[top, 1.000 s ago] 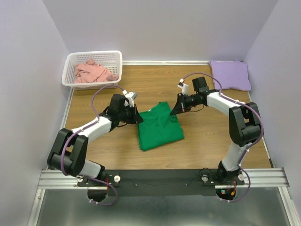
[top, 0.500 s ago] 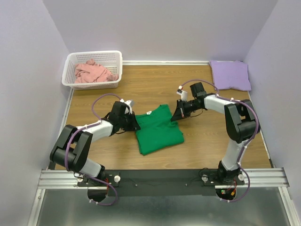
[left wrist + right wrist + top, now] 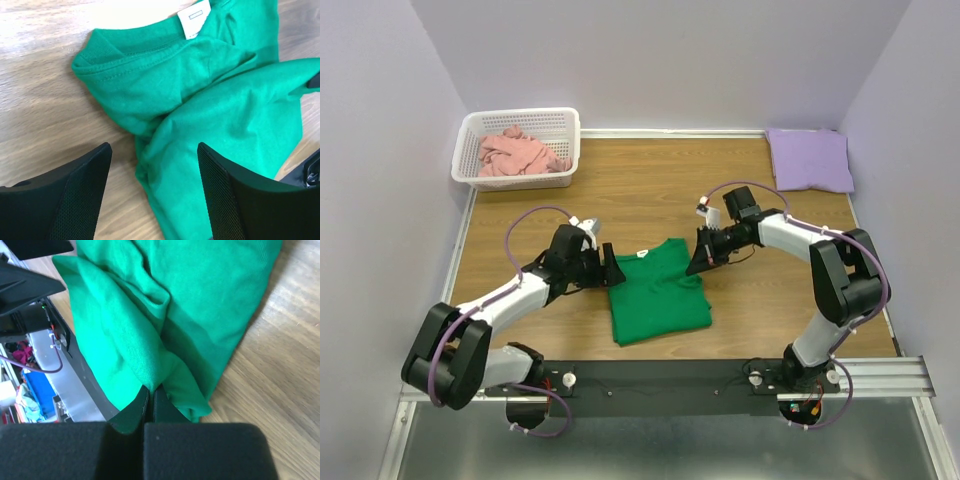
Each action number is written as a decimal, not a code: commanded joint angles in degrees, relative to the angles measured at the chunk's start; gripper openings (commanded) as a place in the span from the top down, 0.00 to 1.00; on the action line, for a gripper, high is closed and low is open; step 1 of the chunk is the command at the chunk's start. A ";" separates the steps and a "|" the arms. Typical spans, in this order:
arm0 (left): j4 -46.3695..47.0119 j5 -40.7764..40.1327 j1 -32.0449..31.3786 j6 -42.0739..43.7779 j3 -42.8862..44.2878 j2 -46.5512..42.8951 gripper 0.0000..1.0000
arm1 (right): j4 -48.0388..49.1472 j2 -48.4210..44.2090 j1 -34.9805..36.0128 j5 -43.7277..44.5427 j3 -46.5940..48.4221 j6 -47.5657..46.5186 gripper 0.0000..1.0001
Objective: Fold and stack the t-shirts
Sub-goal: Fold the tshirt
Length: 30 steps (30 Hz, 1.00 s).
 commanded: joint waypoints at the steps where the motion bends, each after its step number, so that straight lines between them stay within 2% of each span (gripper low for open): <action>1: -3.54 -3.65 -1.22 1.18 1.86 -4.26 0.22 | -1.74 0.88 0.12 1.57 3.35 0.30 0.99; 7: -2.23 -4.62 -3.33 1.35 1.94 -5.06 0.22 | -2.01 1.67 0.12 1.39 4.24 -0.57 1.00; 15: -1.08 -9.28 -4.91 1.70 5.80 2.50 0.22 | -2.27 2.46 0.12 0.95 4.41 -1.63 0.99; 18: -1.95 -9.63 -5.96 1.71 8.00 2.86 0.29 | -2.36 2.20 0.03 1.04 4.41 -1.89 0.99; 19: -2.48 -10.07 -7.36 1.71 8.53 2.68 0.35 | -2.45 2.11 0.12 1.04 4.33 -2.16 0.99; 24: -5.21 -10.95 -11.50 0.30 10.38 1.80 0.37 | -2.80 1.94 0.12 1.30 4.50 -2.51 0.99; 28: -5.65 -10.69 -12.56 -1.19 8.81 0.84 0.39 | -3.06 2.20 0.12 1.04 5.03 -2.86 1.00; 30: -6.17 -13.13 -12.56 -1.63 8.19 -0.04 0.39 | -3.15 2.55 0.12 0.87 5.38 -3.04 0.99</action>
